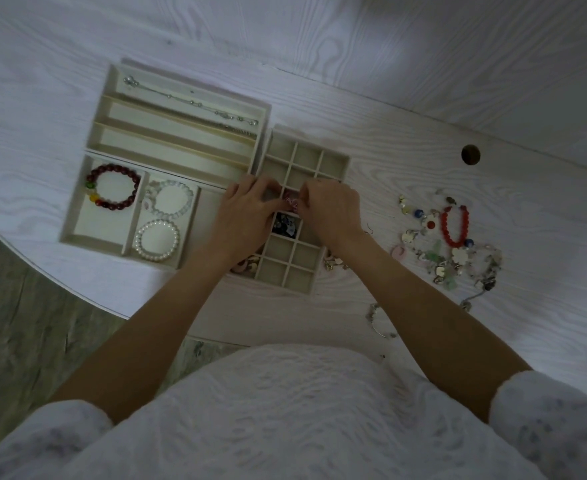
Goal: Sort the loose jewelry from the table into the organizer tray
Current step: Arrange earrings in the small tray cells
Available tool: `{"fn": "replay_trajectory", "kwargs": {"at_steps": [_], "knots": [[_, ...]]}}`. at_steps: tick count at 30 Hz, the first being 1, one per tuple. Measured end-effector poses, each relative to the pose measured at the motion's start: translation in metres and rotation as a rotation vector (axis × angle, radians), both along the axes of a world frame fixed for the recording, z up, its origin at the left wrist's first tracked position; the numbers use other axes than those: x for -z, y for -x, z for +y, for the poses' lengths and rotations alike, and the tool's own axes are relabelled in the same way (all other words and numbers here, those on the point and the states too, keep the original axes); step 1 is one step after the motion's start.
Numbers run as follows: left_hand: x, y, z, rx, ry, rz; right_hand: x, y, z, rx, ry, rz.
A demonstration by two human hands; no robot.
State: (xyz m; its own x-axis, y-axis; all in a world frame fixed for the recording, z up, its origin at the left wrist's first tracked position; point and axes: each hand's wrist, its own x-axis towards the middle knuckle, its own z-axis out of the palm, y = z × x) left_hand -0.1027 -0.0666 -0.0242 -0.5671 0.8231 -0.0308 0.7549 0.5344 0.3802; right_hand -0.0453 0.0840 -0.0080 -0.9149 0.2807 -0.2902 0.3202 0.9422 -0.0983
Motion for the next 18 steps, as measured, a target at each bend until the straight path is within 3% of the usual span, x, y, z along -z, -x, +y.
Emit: {"fn": "replay_trajectory", "kwargs": {"at_steps": [5, 9, 18], "knots": [[0.001, -0.001, 0.0, 0.016, 0.014, 0.032, 0.002, 0.001, -0.003, -0.122, -0.102, 0.007], [0.002, -0.002, 0.0, 0.011, 0.005, 0.054, 0.0, -0.003, -0.003, -0.082, -0.082, 0.03], [-0.001, -0.019, 0.003, -0.072, 0.043, 0.07, -0.014, -0.043, 0.013, 0.041, 0.228, 0.352]]}}
